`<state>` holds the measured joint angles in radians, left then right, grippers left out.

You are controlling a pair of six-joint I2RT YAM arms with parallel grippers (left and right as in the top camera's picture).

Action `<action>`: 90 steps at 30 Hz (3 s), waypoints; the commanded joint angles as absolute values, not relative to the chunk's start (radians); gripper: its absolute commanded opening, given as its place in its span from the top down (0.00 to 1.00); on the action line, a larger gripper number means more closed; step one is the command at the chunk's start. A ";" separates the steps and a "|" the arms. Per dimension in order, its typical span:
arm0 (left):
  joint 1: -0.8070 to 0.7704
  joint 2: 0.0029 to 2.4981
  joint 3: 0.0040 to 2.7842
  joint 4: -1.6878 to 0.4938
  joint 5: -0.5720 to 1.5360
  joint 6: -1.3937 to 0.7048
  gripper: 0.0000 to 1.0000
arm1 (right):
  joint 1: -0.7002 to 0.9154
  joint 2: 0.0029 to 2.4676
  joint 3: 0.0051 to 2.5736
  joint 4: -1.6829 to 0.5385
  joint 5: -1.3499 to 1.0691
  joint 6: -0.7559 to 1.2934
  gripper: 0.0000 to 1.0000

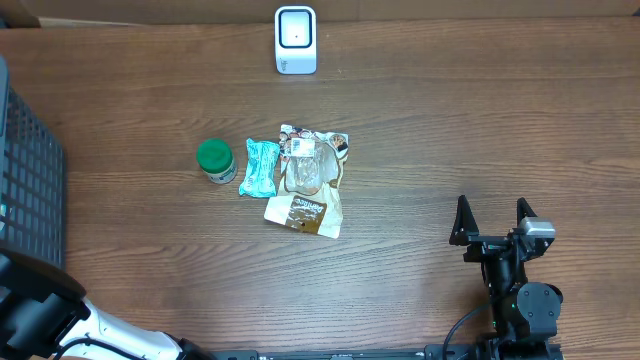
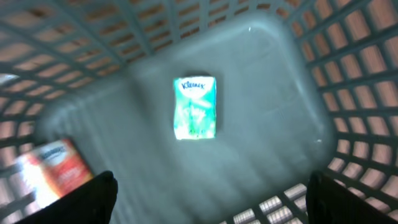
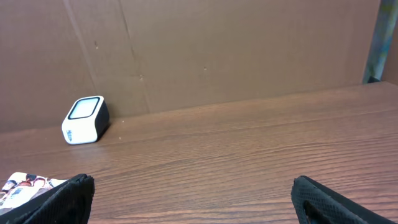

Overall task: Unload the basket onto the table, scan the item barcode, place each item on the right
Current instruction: 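Reach into the basket and grasp the green Kleenex pack, then carry the green Kleenex pack and drop it onto the bread bag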

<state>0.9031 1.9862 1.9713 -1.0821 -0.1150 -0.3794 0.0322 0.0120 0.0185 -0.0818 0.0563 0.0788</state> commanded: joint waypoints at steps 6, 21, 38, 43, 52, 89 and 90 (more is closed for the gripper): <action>0.898 1.991 1.726 -0.831 -0.117 -0.313 0.19 | 0.026 0.003 0.008 -0.077 0.059 0.078 0.00; 0.898 2.163 1.666 -0.735 -0.165 -0.299 0.16 | 0.026 0.003 0.008 -0.077 0.058 0.078 0.00; 0.896 2.197 1.747 -0.804 -0.163 -0.292 0.88 | 0.026 0.003 0.008 -0.077 0.058 0.078 0.00; 0.896 2.197 1.904 -0.953 -0.104 -0.311 0.96 | 0.026 0.003 0.008 -0.077 0.058 0.078 0.00; 0.884 2.192 2.403 -1.314 0.149 -0.313 0.96 | 0.026 0.003 0.008 -0.077 0.059 0.078 0.00; -0.249 2.002 2.120 -1.589 0.126 -0.234 0.95 | 0.026 0.003 0.008 -0.077 0.059 0.078 0.00; -0.259 2.002 2.086 -1.573 0.116 -0.252 0.96 | 0.026 0.003 0.008 -0.077 0.058 0.078 0.00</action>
